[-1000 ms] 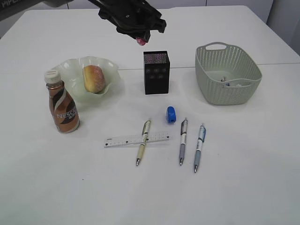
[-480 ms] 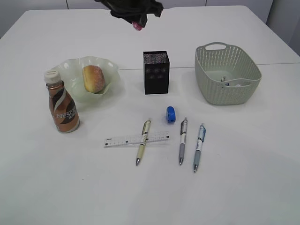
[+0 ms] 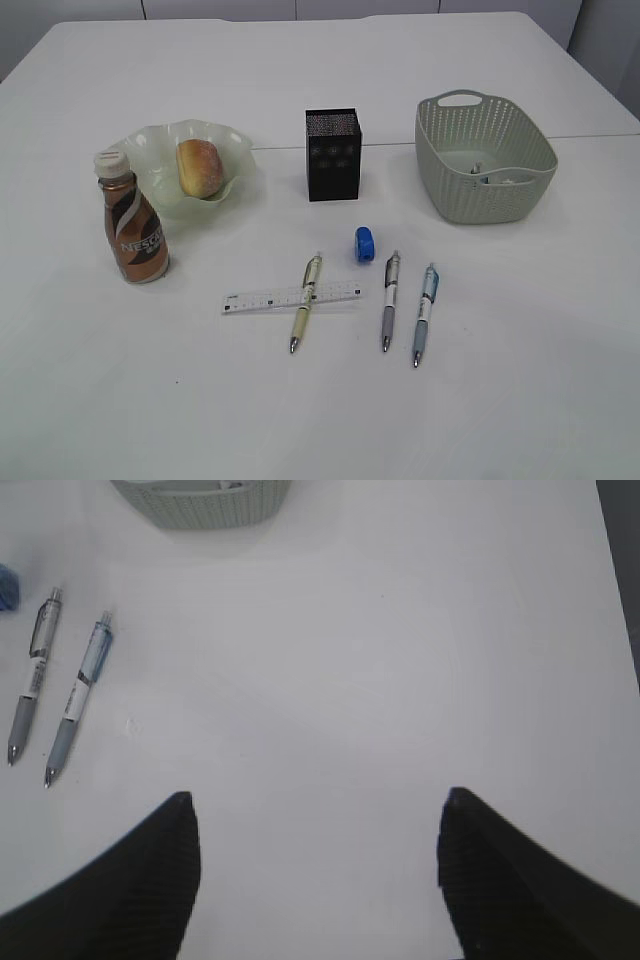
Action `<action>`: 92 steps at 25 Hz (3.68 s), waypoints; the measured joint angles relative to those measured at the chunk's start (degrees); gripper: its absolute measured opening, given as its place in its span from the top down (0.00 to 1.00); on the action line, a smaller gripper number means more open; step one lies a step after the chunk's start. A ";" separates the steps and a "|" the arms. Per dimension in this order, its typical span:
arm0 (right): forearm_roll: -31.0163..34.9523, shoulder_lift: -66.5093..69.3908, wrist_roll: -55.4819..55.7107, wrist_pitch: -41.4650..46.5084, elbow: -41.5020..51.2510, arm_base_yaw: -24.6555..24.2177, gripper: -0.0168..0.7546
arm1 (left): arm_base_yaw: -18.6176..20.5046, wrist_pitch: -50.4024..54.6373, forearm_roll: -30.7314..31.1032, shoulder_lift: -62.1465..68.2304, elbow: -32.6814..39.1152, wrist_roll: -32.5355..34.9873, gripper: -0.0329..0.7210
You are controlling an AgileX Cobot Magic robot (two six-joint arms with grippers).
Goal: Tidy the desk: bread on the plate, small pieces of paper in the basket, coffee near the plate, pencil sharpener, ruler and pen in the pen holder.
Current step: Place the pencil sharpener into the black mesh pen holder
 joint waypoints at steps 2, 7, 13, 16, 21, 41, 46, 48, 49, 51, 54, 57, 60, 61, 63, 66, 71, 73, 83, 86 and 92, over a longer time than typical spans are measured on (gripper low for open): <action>-0.11 0.00 0.00 -0.13 0.00 0.00 0.23 | 0.00 -3.21 0.00 -0.08 0.00 0.00 0.73; -0.80 0.00 0.00 -1.17 0.00 0.00 0.23 | 0.00 -16.40 0.00 -0.12 2.95 0.00 0.74; -1.98 0.00 0.00 -1.50 0.00 0.00 0.23 | 0.00 -31.49 0.07 -0.12 10.62 0.00 0.74; -2.13 0.00 0.00 -1.50 0.00 0.00 0.23 | 0.00 -36.96 0.29 -0.12 13.93 0.00 0.73; -2.48 0.00 0.00 -1.87 0.00 0.00 0.23 | 0.00 -45.51 0.29 -0.12 19.05 0.00 0.74; -2.83 0.00 0.00 -2.22 0.00 0.00 0.24 | 2.89 -66.51 -7.33 3.47 31.69 0.00 0.73; -2.83 0.00 0.00 -2.22 0.00 0.00 0.24 | 2.89 -66.64 -8.08 6.38 31.69 0.00 0.73; -2.83 0.00 0.00 -2.22 0.00 0.00 0.24 | 3.01 -66.64 -9.55 7.08 31.69 0.00 0.73; -2.83 0.00 0.00 -2.22 0.00 0.00 0.23 | 3.24 -66.64 -9.96 7.47 31.69 0.00 0.73; -2.83 0.00 0.00 -2.22 0.00 0.00 0.23 | 3.53 -66.64 -11.36 8.02 31.69 0.00 0.73; -2.83 0.00 0.00 -2.22 0.00 0.00 0.23 | 3.99 -66.73 -12.72 8.92 31.69 0.00 0.73; -2.83 0.00 0.00 -2.22 0.00 0.00 0.23 | 4.36 -65.97 -13.25 9.81 31.69 -0.33 0.73; -2.83 0.00 0.00 -2.37 0.00 0.00 0.24 | 4.36 -64.18 -13.24 10.34 31.69 -0.43 0.73; -2.83 0.00 0.00 -2.37 0.00 0.00 0.23 | 4.36 -63.77 -12.99 10.33 31.69 -0.42 0.72; -2.83 0.00 0.00 -2.39 0.00 0.00 0.24 | 4.36 -63.49 -12.88 10.33 31.69 -0.42 0.72; -2.83 0.00 0.00 -2.49 0.00 0.00 0.24 | 4.36 -63.23 -12.77 10.46 31.69 -0.55 0.72; -2.83 0.00 0.00 -2.86 0.00 0.00 0.23 | 4.36 -62.80 -12.67 11.27 31.69 -1.91 0.72; -2.83 0.00 0.00 -2.97 0.00 0.00 0.23 | 4.36 -62.42 -12.42 11.52 31.69 -2.09 0.72; -2.83 0.00 0.00 -3.19 0.00 0.00 0.23 | 3.92 -55.71 -9.89 14.91 25.18 -2.32 0.72; -2.83 0.00 0.00 -3.19 0.00 0.00 0.23 | 3.58 -54.50 -9.55 15.19 24.40 -2.32 0.72; -2.83 0.00 0.00 -3.19 0.00 0.00 0.23 | 3.55 -53.44 -9.55 15.19 24.33 -2.32 0.72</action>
